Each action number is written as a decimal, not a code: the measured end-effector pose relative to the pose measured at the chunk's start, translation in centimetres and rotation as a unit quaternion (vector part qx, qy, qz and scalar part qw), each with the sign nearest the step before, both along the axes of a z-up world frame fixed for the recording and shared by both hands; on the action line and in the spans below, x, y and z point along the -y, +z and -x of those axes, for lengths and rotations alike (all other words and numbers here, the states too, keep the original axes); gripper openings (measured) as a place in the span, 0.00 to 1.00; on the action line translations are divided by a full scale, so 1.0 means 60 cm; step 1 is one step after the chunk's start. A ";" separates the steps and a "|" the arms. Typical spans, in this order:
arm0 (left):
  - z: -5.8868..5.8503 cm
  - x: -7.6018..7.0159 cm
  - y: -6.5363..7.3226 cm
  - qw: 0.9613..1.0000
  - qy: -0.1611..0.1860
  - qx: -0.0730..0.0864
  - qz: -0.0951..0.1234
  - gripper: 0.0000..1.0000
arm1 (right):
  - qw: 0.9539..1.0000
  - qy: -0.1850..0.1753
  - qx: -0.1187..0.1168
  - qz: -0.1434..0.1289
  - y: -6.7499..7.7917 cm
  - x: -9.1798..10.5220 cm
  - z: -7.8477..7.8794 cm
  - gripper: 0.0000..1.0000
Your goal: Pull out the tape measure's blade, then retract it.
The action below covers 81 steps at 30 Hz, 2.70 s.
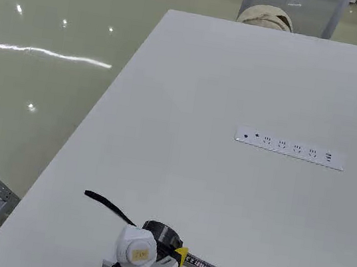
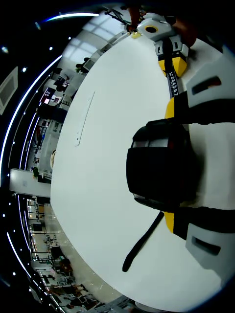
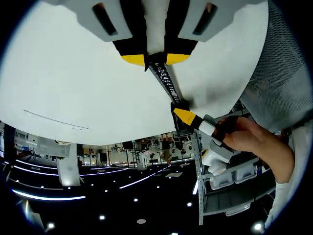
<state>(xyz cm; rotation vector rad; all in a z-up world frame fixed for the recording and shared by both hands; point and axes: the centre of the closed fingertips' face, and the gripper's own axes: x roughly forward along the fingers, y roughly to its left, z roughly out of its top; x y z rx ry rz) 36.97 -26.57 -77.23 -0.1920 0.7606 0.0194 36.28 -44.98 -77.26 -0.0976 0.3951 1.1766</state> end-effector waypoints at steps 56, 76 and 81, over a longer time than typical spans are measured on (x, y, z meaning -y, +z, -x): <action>-0.002 -0.003 0.004 1.000 0.003 0.006 0.025 0.66 | 1.000 0.020 -0.017 -0.012 -0.004 -0.086 -0.005 0.12; -0.001 -0.004 0.004 0.999 -0.010 0.008 0.038 0.66 | 0.999 0.042 -0.016 -0.016 0.000 -0.130 -0.005 0.12; -0.001 -0.004 0.004 0.999 -0.010 0.008 0.038 0.66 | 0.999 0.045 -0.015 -0.016 0.001 -0.137 -0.004 0.12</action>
